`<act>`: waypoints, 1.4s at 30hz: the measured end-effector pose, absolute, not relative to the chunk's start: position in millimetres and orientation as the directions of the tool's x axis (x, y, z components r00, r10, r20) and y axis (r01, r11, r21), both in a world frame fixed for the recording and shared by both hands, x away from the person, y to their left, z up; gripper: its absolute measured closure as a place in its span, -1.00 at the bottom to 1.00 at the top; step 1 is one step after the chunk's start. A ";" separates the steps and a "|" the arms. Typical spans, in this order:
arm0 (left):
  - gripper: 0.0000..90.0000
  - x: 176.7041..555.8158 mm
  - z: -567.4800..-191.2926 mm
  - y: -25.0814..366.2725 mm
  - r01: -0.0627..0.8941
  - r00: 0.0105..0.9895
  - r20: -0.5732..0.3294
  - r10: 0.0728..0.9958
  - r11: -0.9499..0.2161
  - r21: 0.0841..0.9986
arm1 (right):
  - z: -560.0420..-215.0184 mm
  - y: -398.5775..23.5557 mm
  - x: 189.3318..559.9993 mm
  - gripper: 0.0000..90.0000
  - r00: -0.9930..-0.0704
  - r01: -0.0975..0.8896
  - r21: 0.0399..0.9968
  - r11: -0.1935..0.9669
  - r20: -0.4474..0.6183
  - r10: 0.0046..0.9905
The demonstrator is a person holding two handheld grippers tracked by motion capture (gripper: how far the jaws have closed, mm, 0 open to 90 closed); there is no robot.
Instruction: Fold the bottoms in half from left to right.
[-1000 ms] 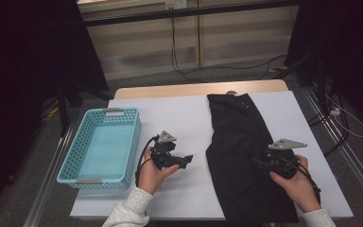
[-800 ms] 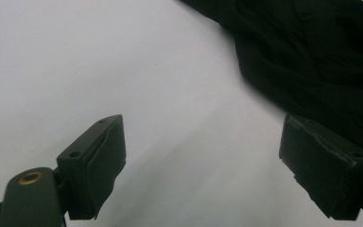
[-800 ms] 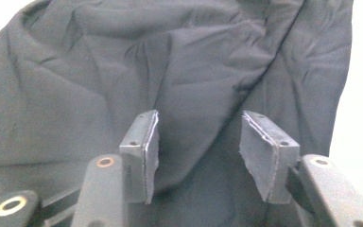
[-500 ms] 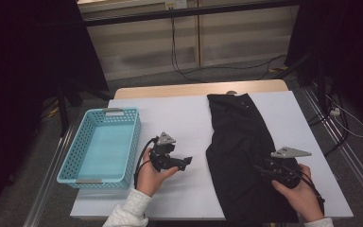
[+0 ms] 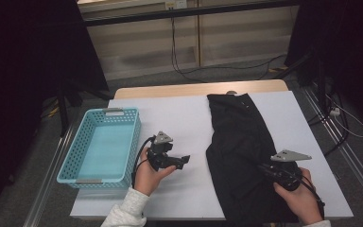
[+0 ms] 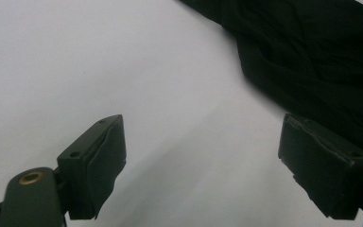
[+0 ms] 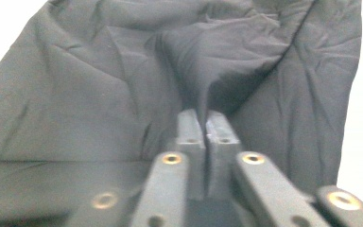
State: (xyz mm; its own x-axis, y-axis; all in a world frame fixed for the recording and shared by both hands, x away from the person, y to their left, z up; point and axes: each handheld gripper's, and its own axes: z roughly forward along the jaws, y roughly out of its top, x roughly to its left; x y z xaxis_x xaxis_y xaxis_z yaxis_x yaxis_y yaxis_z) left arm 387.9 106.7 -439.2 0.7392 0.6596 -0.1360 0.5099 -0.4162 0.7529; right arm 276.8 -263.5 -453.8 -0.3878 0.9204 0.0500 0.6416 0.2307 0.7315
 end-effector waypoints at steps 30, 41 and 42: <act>-0.65 389.3 -439.6 105.9 0.505 0.741 -0.127 0.660 -0.422 0.753 | -446.6 -258.0 256.7 0.19 -0.493 0.583 0.763 0.280 0.058 0.868; -0.65 391.3 -438.8 110.4 0.513 0.732 -0.136 0.667 -0.409 0.754 | -462.0 -230.0 261.4 0.70 -0.597 0.571 0.726 0.383 0.047 0.801; -0.65 391.8 -438.9 110.9 0.513 0.731 -0.135 0.669 -0.408 0.755 | -461.5 -231.1 261.2 0.89 -0.599 0.571 0.723 0.389 0.044 0.799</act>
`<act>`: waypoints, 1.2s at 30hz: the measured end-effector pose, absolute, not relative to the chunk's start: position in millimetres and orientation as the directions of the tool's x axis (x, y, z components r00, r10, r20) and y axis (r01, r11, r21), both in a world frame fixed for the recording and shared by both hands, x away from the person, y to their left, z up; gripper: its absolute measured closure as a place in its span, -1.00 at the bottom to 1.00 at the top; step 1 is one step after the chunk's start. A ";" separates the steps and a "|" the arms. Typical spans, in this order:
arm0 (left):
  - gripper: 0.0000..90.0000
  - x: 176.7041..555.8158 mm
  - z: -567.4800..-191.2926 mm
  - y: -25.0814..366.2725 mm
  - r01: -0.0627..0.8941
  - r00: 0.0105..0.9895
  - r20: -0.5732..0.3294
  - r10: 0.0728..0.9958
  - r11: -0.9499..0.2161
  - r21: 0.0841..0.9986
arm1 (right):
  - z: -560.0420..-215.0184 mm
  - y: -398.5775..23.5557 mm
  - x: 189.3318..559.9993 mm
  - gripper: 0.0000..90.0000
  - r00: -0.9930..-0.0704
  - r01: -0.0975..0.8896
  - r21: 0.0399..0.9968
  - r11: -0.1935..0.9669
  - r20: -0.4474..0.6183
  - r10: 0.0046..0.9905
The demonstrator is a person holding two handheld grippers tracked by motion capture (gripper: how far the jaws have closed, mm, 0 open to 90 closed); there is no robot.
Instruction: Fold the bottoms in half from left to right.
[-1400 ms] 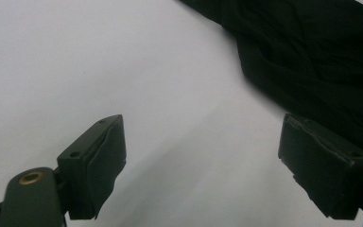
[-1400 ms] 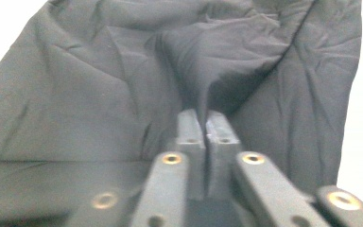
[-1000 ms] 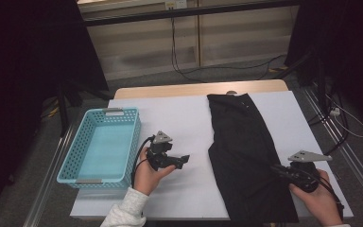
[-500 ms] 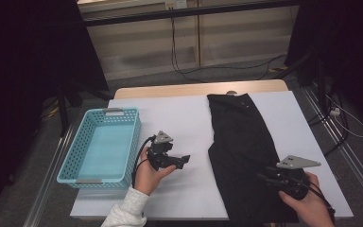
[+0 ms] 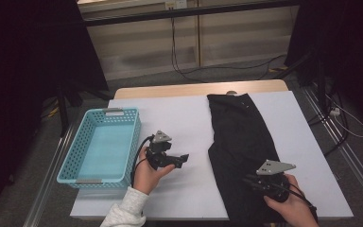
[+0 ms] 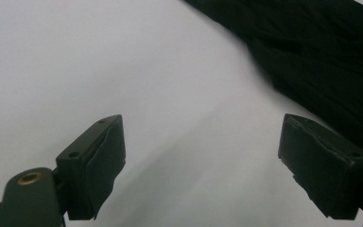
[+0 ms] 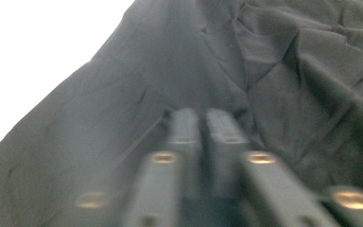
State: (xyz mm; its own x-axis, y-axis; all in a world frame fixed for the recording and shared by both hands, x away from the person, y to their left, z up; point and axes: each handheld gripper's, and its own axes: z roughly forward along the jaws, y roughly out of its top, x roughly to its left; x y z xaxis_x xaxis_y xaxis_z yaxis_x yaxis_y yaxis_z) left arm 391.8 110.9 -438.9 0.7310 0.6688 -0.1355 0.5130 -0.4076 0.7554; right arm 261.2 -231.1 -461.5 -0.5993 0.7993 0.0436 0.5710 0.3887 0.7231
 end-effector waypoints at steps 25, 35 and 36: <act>-0.65 393.0 -438.4 109.6 0.515 0.726 -0.140 0.674 -0.398 0.759 | -450.8 -303.1 216.8 0.71 -0.489 0.618 0.724 0.305 0.051 0.871; -0.65 394.4 -439.8 112.7 0.520 0.725 -0.141 0.674 -0.401 0.755 | -451.2 -275.4 242.3 0.52 -0.518 0.597 0.738 0.315 0.054 0.854; -0.65 394.2 -440.1 112.8 0.522 0.722 -0.141 0.677 -0.400 0.753 | -452.7 -273.5 243.1 0.53 -0.524 0.598 0.732 0.326 0.049 0.851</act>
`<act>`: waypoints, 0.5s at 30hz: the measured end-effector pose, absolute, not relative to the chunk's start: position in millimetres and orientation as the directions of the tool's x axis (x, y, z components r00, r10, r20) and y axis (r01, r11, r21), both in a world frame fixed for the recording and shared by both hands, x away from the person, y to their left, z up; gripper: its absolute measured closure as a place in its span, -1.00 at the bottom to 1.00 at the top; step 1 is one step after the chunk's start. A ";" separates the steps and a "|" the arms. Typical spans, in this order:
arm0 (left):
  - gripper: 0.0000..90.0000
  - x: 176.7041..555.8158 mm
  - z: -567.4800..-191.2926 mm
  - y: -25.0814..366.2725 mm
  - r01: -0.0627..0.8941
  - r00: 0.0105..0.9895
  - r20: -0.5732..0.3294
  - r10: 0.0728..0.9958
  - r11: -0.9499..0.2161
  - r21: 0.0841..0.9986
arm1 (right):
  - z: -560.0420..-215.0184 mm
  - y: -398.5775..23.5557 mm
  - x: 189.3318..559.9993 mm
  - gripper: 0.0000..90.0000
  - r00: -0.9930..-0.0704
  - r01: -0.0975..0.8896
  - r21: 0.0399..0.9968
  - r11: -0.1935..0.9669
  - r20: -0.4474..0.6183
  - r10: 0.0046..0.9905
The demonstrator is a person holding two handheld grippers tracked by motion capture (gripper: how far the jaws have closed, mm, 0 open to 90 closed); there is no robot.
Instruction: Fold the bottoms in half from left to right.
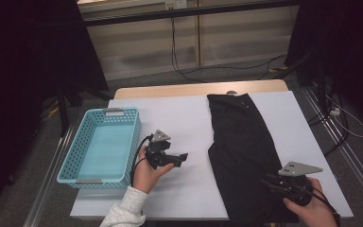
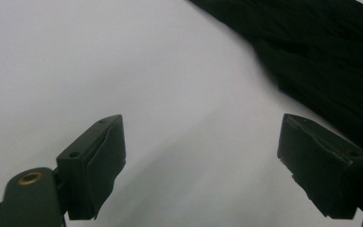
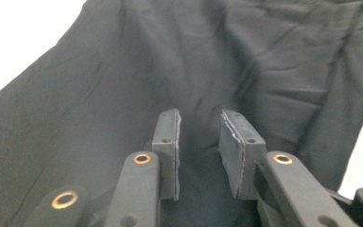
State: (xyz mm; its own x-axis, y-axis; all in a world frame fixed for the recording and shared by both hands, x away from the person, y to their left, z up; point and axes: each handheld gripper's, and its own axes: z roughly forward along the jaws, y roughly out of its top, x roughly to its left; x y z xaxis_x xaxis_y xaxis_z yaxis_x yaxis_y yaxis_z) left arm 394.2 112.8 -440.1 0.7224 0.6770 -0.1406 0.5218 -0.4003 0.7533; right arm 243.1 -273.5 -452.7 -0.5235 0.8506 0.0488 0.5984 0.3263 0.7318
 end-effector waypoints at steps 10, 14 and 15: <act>-0.65 394.8 -441.3 113.0 0.519 0.723 -0.133 0.678 -0.407 0.752 | -454.5 -282.3 236.4 0.61 -0.512 0.603 0.721 0.340 0.024 0.858; -0.65 395.0 -442.4 112.0 0.523 0.721 -0.134 0.680 -0.407 0.749 | -447.4 -292.2 247.5 0.46 -0.442 0.598 0.752 0.277 0.021 0.897; -0.65 395.1 -442.4 112.2 0.524 0.721 -0.134 0.680 -0.408 0.748 | -447.0 -294.3 253.4 0.46 -0.421 0.600 0.755 0.265 0.015 0.907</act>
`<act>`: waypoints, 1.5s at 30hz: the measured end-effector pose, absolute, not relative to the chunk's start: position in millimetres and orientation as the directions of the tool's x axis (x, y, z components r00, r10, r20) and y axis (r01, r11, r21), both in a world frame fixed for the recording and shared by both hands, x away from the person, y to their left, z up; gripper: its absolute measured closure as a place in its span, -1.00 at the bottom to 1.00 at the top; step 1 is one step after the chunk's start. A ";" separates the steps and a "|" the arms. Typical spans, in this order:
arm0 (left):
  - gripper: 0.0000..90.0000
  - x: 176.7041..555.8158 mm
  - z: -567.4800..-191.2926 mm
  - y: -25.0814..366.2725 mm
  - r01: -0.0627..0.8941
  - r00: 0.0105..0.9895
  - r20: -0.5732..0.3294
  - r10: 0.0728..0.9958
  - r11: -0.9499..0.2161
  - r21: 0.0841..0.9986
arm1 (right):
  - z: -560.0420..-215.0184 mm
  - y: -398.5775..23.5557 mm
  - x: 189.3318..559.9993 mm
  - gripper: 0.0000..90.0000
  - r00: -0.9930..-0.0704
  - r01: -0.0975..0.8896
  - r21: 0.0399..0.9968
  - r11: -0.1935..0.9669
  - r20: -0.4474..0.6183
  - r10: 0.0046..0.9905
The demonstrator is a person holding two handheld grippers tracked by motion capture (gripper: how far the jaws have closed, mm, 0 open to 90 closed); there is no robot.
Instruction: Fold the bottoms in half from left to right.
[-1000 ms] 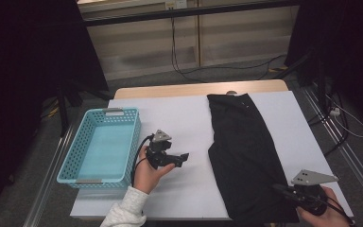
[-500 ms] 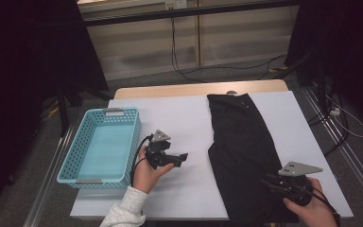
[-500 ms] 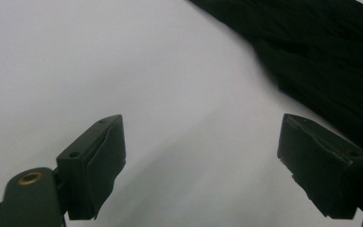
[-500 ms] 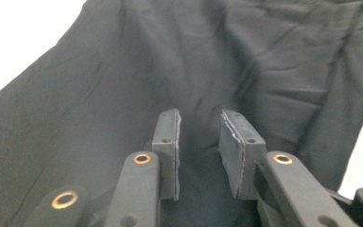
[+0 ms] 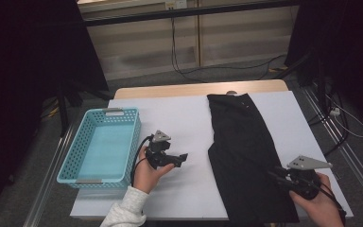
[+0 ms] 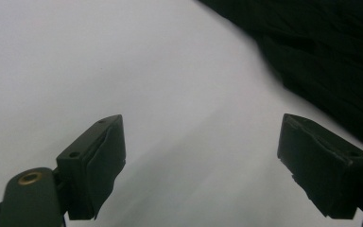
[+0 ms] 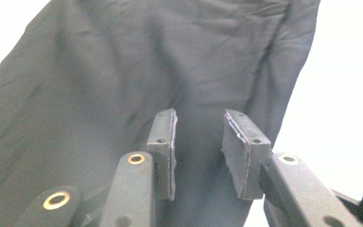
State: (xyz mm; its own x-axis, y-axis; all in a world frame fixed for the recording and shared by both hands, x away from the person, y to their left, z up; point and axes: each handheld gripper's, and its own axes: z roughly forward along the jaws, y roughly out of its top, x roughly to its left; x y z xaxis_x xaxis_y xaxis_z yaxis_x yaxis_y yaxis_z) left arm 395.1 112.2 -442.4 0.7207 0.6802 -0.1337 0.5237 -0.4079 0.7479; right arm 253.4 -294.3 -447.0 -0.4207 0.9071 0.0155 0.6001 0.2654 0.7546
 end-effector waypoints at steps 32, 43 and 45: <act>-0.65 396.4 -440.6 119.0 0.523 0.710 -0.128 0.693 -0.397 0.754 | -457.3 -319.9 290.5 1.00 -0.323 0.672 0.715 0.193 0.048 0.945; -0.65 396.8 -442.6 118.3 0.528 0.710 -0.131 0.692 -0.400 0.749 | -450.4 -310.7 317.5 0.56 -0.301 0.634 0.750 0.189 0.014 0.953; -0.65 397.0 -442.8 118.3 0.527 0.711 -0.129 0.691 -0.403 0.749 | -450.6 -307.8 328.9 0.56 -0.298 0.633 0.748 0.201 -0.004 0.955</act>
State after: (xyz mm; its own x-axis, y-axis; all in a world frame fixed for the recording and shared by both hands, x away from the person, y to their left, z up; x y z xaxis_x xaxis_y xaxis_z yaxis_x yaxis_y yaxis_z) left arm 397.0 118.3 -442.8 0.7110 0.6913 -0.1288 0.5270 -0.4025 0.7485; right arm 328.9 -307.8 -450.6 -0.2978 0.9546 -0.0043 0.6331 0.2008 0.7475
